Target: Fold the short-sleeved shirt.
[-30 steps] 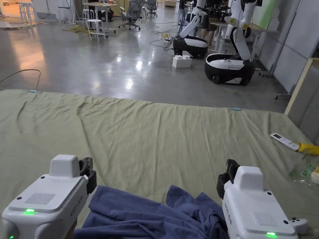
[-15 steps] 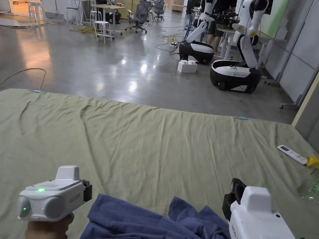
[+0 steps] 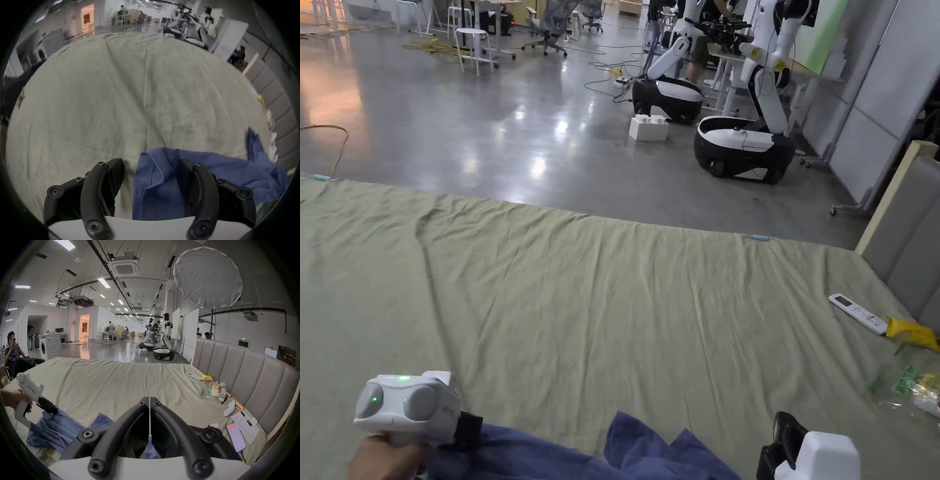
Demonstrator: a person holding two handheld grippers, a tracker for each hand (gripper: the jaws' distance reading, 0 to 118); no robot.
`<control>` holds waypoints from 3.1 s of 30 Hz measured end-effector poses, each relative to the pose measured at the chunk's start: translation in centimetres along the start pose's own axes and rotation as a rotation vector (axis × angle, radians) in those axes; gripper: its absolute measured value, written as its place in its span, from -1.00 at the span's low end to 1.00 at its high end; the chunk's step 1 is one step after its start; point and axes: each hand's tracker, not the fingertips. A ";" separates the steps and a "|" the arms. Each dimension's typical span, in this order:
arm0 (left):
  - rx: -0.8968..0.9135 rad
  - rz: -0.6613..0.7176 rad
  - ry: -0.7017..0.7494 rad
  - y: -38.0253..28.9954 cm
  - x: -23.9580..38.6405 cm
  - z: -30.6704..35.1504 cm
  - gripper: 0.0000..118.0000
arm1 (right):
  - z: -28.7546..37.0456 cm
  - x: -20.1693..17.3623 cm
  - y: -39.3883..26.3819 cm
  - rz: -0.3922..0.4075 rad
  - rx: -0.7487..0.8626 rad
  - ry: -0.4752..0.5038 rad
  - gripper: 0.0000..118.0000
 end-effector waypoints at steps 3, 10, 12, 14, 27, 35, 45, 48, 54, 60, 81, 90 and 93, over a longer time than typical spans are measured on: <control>0.027 -0.043 0.060 -0.6 3.0 -0.6 0.10 | -0.2 0.9 -0.8 0.001 -0.027 -0.019 -0.97; 0.088 -0.163 0.056 -0.3 2.3 0.4 -0.84 | -1.2 3.3 -2.3 -0.031 -0.109 -0.065 -0.97; 0.100 -0.154 0.036 -1.2 4.0 0.7 -0.87 | -2.0 4.4 -2.6 -0.060 -0.170 -0.047 -0.97; 0.122 -0.146 0.020 -1.5 3.5 2.0 -0.88 | -3.2 5.5 -3.4 -0.102 -0.267 -0.036 -0.95; 0.372 -0.114 -0.045 -6.3 3.1 10.0 -0.89 | -11.2 4.7 -12.8 0.054 -0.751 0.121 0.05; 0.388 -0.068 -0.063 -8.2 3.4 11.6 -0.91 | -10.3 2.7 -12.1 0.049 -0.682 0.132 -0.85; 0.550 -0.042 -0.087 -5.1 2.8 18.6 -0.91 | -5.5 4.7 -2.3 0.010 -0.312 0.116 -0.86; 0.605 -0.054 -0.082 -3.8 2.5 21.5 -0.91 | -4.0 4.9 1.9 0.007 -0.207 0.119 -0.86; 0.731 -0.071 -0.017 -0.8 0.5 27.5 -0.91 | -1.8 5.5 9.7 0.030 -0.027 0.110 -0.86; 0.793 -0.028 0.028 2.0 -2.9 32.0 -0.91 | -1.5 6.9 16.0 0.045 0.077 0.048 -0.86; 0.883 0.088 0.113 10.4 -9.6 34.9 -0.91 | -6.2 7.2 24.9 -0.014 0.138 -0.001 -0.86; 0.875 0.100 0.123 17.5 -12.1 33.4 -0.91 | -10.4 6.2 29.0 0.021 0.186 -0.028 -0.86; 0.880 0.099 0.135 17.8 -10.8 33.9 -0.91 | -11.9 6.0 29.3 0.018 0.197 -0.027 -0.86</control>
